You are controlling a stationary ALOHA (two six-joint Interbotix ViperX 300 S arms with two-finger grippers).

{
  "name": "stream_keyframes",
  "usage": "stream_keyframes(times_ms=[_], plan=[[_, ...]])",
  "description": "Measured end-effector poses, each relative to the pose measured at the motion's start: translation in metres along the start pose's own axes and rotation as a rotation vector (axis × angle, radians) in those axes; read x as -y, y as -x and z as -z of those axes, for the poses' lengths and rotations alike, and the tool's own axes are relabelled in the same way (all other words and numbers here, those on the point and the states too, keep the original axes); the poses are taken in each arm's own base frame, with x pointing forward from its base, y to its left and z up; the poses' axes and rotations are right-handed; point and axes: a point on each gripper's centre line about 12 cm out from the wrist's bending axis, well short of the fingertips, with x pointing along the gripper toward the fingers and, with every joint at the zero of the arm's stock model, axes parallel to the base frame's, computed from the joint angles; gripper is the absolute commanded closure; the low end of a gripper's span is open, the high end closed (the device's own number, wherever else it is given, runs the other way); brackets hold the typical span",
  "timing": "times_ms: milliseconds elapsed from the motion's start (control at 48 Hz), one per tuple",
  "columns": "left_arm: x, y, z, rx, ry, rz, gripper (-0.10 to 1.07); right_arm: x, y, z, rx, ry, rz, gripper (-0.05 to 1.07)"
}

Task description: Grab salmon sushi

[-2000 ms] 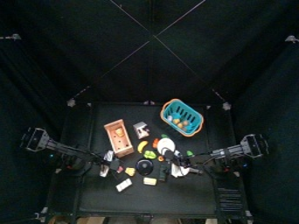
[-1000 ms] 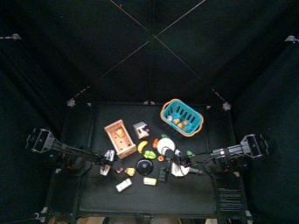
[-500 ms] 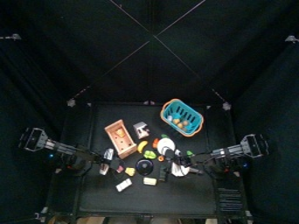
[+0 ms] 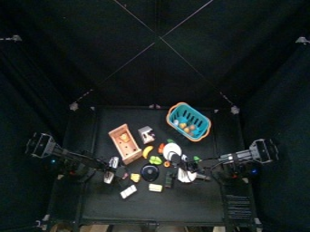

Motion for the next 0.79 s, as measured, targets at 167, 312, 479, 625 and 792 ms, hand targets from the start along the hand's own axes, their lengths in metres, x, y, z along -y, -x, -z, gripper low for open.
stream_keyframes(times_ms=[167,312,479,625,792], plan=[[0.001,-0.004,0.002,-0.018,-0.003,0.005,0.12,0.0,0.0,0.0,0.0,0.002,0.0,0.03],[0.001,-0.005,0.002,-0.019,0.0,0.005,0.25,0.001,0.0,0.0,-0.001,0.0,0.003,0.03],[0.002,-0.003,-0.001,-0.007,0.033,0.011,0.35,0.004,-0.001,0.002,-0.005,-0.005,0.008,0.03],[0.004,0.001,-0.01,0.022,0.058,0.019,0.37,0.004,-0.001,0.002,-0.007,-0.019,0.007,0.03],[0.008,0.005,-0.016,0.047,0.057,0.03,0.38,0.003,0.001,0.002,-0.004,-0.03,0.004,0.03]])
